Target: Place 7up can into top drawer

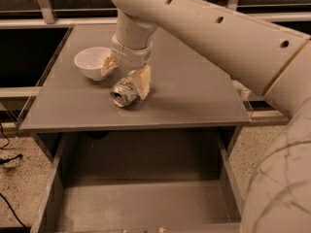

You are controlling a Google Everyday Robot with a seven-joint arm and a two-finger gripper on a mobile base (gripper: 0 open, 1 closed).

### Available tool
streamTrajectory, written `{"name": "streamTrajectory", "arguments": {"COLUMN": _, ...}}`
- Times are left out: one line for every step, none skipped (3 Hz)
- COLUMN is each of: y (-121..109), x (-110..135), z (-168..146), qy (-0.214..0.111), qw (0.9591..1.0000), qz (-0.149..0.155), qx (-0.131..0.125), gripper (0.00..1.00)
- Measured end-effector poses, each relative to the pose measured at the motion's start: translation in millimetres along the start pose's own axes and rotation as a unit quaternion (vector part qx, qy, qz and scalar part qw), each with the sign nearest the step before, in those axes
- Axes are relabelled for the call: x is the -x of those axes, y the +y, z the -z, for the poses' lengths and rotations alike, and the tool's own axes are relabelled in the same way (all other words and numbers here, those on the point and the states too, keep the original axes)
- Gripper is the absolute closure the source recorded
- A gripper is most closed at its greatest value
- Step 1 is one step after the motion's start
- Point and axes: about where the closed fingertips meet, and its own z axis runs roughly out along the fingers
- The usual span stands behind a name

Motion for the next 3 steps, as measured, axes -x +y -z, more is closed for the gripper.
{"name": "streamTrajectory", "arguments": {"y": 5.5, "x": -3.2, "z": -7.1, "qy": 0.007, "qw": 0.9998, "qz": -0.001, "qx": 0.017, "gripper": 0.23}}
{"name": "streamTrajectory", "arguments": {"y": 12.6, "x": -7.1, "z": -13.8, "qy": 0.013, "qw": 0.9994, "qz": -0.004, "qx": 0.032, "gripper": 0.24}}
{"name": "streamTrajectory", "arguments": {"y": 19.1, "x": -10.2, "z": -19.3, "qy": 0.018, "qw": 0.9988, "qz": -0.007, "qx": 0.044, "gripper": 0.26}}
